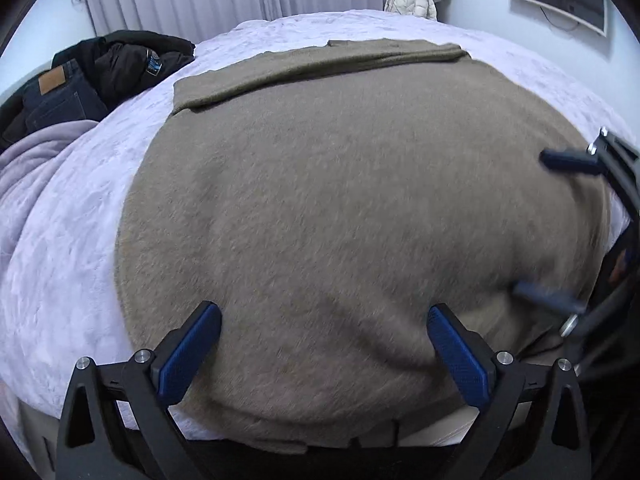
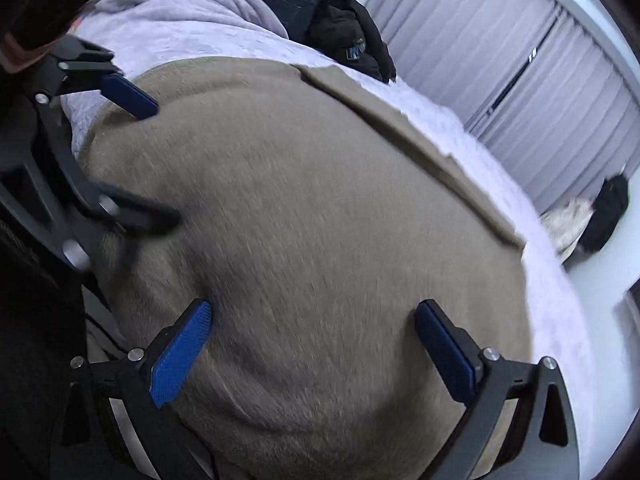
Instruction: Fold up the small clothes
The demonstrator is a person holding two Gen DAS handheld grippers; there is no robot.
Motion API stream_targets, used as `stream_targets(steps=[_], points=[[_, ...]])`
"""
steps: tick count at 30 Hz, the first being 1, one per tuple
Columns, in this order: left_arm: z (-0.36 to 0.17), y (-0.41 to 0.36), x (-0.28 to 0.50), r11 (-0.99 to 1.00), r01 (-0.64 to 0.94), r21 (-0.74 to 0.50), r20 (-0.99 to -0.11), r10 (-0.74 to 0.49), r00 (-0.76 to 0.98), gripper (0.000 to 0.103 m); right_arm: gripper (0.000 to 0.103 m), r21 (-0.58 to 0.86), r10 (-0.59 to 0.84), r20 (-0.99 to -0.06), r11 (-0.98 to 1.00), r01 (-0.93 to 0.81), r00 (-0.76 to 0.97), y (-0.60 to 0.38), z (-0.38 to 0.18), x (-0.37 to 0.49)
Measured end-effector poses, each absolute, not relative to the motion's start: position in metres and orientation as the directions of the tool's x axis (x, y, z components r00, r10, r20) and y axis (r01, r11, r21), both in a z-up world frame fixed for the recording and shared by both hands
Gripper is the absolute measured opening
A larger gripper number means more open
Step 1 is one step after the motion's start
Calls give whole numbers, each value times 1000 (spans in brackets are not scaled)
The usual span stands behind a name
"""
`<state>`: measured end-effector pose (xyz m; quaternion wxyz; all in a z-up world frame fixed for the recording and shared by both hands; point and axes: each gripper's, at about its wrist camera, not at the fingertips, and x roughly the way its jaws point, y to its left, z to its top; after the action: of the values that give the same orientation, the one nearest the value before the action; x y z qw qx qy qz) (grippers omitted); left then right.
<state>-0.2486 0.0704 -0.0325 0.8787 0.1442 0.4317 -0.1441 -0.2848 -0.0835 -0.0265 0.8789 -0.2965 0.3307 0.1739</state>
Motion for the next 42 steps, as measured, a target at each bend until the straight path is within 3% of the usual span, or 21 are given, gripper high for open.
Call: stream_targets(steps=[4,7,11,15,18,24,28,32,35,37,39,42], points=[[-37,89,-256,918,367,148,-820,-94,565,103,101,-429,75,-686,762,-485,724,-121,-29,-305],[-53,110,-253,937,289,196,-875,34,483,103,102,-445,34,-707,756,-481,707,-153,-32,-311],[-51,163,-257,984,173,46,-888,-39,459,103,102,-477,-57,-731,755,-450,680,-182,-26,-328],[-30,179,-259,978,164,-128,-824,-197,531,103,102,-206,101,-815,870,-447,571,-218,-10,-326],[-36,157,-250,959,252,-133,-826,-248,507,103,102,-51,202,-827,902,-428,524,-232,-10,-319],[-43,145,-234,946,286,-154,-833,-280,477,103,100,-29,243,-820,887,-461,519,-229,-17,-311],[-45,146,-235,935,278,-221,-818,-333,469,103,92,47,313,-800,883,-466,512,-240,-13,-309],[-47,139,-232,942,263,-206,-824,-312,473,103,82,145,387,-784,875,-462,486,-249,-16,-301],[-41,141,-230,955,224,-192,-817,-282,503,88,78,177,403,-783,875,-450,475,-253,-19,-296],[-38,143,-235,953,227,-200,-798,-293,527,68,71,201,421,-776,871,-448,469,-254,-18,-295],[-37,148,-237,945,231,-233,-784,-323,529,61,61,245,453,-772,860,-448,447,-256,-20,-290],[-41,154,-233,921,238,-307,-768,-388,510,63,59,275,473,-776,849,-452,417,-256,-25,-287]])
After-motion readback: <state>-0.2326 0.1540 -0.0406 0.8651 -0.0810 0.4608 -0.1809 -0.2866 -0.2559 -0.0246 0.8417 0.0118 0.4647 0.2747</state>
